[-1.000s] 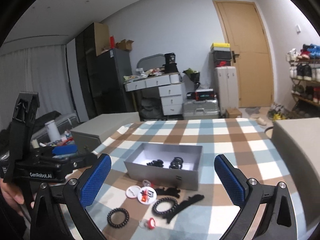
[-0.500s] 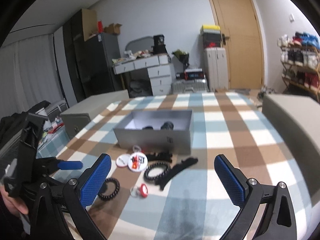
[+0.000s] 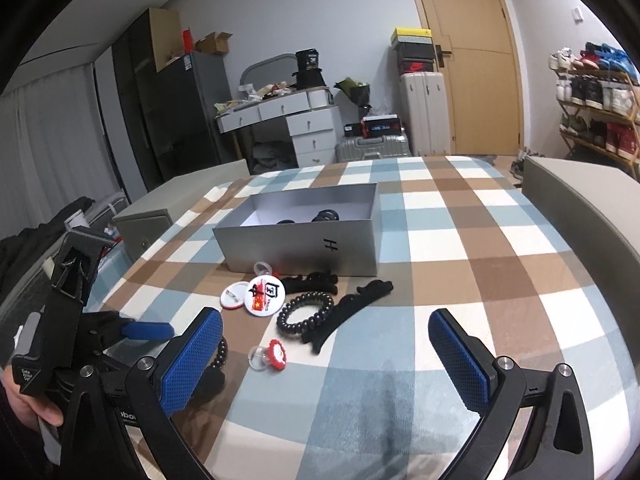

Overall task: Organize jewelry
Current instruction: 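Lower the left tool onto a black coiled hair tie and grasp it, then lift the hair tie with the left tool while the right tool grasps another coiled tie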

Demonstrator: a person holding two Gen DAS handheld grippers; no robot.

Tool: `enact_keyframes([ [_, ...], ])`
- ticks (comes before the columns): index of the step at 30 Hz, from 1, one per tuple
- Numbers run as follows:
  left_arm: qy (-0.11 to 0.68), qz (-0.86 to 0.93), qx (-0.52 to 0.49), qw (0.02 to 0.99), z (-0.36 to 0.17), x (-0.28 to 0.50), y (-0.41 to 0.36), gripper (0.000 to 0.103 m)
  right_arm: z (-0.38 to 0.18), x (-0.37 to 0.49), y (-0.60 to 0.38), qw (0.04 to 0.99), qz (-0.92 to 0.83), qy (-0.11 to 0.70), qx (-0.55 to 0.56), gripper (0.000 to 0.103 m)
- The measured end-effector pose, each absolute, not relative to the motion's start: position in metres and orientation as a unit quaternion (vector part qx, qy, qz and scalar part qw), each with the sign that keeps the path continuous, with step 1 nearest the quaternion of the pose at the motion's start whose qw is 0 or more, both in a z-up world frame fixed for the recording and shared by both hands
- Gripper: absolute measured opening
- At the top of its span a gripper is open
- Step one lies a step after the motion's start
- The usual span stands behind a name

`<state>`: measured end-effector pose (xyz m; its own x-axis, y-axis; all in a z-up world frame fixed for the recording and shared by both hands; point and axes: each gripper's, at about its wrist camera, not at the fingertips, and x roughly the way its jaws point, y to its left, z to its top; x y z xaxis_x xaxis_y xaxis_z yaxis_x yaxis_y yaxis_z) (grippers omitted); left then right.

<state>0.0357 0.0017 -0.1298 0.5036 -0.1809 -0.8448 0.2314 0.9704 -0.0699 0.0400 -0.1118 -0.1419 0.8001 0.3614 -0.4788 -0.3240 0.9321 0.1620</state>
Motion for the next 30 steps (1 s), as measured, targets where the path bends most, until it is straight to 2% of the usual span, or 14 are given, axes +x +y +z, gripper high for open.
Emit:
enact_keyframes([
  [2,0.479,-0.120,0.036,0.869,-0.129,0.033,-0.001,0.079,-0.142,0.040,-0.112,0.949,0.180,0.258,0.032,0.103],
  [4,0.475,-0.121,0.039,0.871,-0.127,0.033,0.000,0.061,-0.142,0.040,-0.111,0.948,0.181,0.259,0.033,0.103],
  [6,0.474,-0.120,0.040,0.872,-0.125,0.033,0.001,0.047,-0.142,0.040,-0.111,0.947,0.185,0.261,0.033,0.103],
  [10,0.476,-0.125,0.037,0.870,-0.124,0.035,0.003,0.038,-0.142,0.040,-0.110,0.947,0.184,0.261,0.031,0.103],
  [19,0.468,-0.123,0.040,0.874,-0.120,0.033,0.003,0.035,-0.137,0.044,-0.112,0.944,0.195,0.262,0.038,0.103],
  [27,0.450,-0.110,0.030,0.886,-0.110,0.031,0.013,0.034,-0.130,0.069,-0.118,0.928,0.222,0.295,0.046,0.103],
  [30,0.442,-0.100,0.019,0.891,-0.105,0.031,0.021,0.034,-0.132,0.086,-0.109,0.916,0.239,0.320,0.027,0.097],
])
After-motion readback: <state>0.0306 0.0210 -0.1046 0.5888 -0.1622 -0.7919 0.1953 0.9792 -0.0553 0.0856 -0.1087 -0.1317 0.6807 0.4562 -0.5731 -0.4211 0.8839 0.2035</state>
